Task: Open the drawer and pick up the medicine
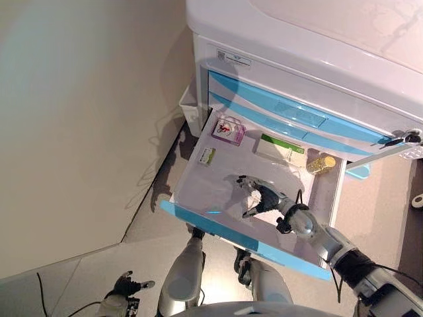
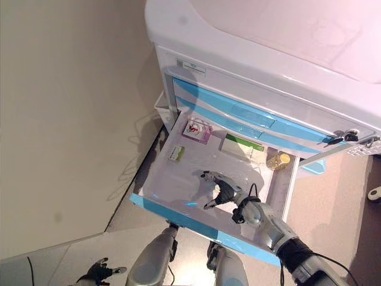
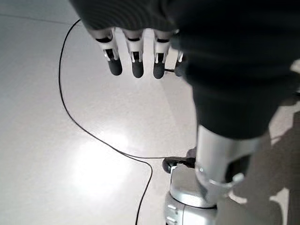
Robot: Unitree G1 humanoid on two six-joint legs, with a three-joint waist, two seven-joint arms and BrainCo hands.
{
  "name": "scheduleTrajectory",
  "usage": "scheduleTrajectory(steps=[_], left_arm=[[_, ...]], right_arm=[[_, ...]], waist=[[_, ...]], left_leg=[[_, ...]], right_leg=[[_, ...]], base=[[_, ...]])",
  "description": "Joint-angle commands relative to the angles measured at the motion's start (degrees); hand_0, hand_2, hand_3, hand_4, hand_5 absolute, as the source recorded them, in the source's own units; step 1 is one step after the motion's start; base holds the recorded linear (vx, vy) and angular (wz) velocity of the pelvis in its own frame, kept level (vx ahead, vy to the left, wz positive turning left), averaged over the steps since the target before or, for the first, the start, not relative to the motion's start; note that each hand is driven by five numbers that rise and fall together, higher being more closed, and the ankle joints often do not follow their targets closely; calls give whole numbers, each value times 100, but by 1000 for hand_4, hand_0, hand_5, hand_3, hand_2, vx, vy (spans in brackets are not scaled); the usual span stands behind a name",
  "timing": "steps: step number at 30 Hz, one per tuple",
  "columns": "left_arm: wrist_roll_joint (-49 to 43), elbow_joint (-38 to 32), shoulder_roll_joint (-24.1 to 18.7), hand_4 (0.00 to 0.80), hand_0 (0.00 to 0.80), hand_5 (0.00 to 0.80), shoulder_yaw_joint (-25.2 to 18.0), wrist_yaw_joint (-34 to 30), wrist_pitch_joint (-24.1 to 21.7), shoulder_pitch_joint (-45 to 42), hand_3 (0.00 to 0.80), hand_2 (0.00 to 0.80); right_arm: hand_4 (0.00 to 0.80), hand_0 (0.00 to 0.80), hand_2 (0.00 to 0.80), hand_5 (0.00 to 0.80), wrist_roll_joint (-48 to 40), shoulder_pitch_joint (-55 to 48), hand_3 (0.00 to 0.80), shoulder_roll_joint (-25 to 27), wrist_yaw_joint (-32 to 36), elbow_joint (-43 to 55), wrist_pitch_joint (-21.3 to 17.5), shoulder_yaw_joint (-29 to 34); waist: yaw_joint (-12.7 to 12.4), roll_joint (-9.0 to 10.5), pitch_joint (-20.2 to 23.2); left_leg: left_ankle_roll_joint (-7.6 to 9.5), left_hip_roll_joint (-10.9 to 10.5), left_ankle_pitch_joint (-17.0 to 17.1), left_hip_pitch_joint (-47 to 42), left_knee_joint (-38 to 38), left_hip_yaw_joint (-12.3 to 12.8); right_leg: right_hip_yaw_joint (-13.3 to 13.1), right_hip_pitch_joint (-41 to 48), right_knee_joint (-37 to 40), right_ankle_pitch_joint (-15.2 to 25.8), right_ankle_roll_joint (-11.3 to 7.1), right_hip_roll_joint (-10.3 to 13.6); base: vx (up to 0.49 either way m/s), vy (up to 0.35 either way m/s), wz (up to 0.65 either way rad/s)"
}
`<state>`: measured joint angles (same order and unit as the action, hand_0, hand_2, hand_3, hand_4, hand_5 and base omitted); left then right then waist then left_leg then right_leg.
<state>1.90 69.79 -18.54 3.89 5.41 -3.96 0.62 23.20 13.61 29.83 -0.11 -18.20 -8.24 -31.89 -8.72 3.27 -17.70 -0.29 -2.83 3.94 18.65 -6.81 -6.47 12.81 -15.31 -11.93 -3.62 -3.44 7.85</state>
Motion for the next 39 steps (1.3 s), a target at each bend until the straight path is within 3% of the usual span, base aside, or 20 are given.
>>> scheduleTrajectory(steps=[1,9,15,29,39], left_arm=[[190,92,92,0,0,0,149,184,-40,-31,0,0],[286,80,177,0,0,0,245,271,-98,28,0,0],[353,66,245,0,0,0,298,310,-119,63,0,0],[392,-20,313,0,0,0,416,414,-275,131,0,0],[410,-5,328,0,0,0,427,467,-319,130,0,0]], right_arm=[[0,0,0,0,535,103,0,-12,-390,121,-41,-291],[0,0,0,0,1008,347,0,-369,-752,-721,111,-606],[0,0,0,0,1014,461,0,-432,-954,-833,146,-598],[0,0,0,0,1745,517,0,-83,-1771,-574,74,-607],[0,0,0,0,1763,405,0,8,-2084,-530,91,-495]], waist=[[67,-24,68],[110,-94,-37],[129,-133,-89],[196,-150,-83],[227,-123,-48]], left_leg=[[141,-274,-461,104,-481,127],[173,-300,-507,115,-494,330],[199,-306,-510,131,-479,442],[223,-305,-539,185,-489,541],[219,-286,-536,235,-486,549]], right_leg=[[-217,-79,-69,367,-149,89],[-424,-209,-85,444,-190,95],[-527,-290,-91,502,-212,91],[-674,-410,-41,571,-246,57],[-703,-452,-26,590,-248,45]], base=[[-20,68,-5],[-18,59,-13],[-8,38,-11],[2,8,-6],[0,-1,0]])
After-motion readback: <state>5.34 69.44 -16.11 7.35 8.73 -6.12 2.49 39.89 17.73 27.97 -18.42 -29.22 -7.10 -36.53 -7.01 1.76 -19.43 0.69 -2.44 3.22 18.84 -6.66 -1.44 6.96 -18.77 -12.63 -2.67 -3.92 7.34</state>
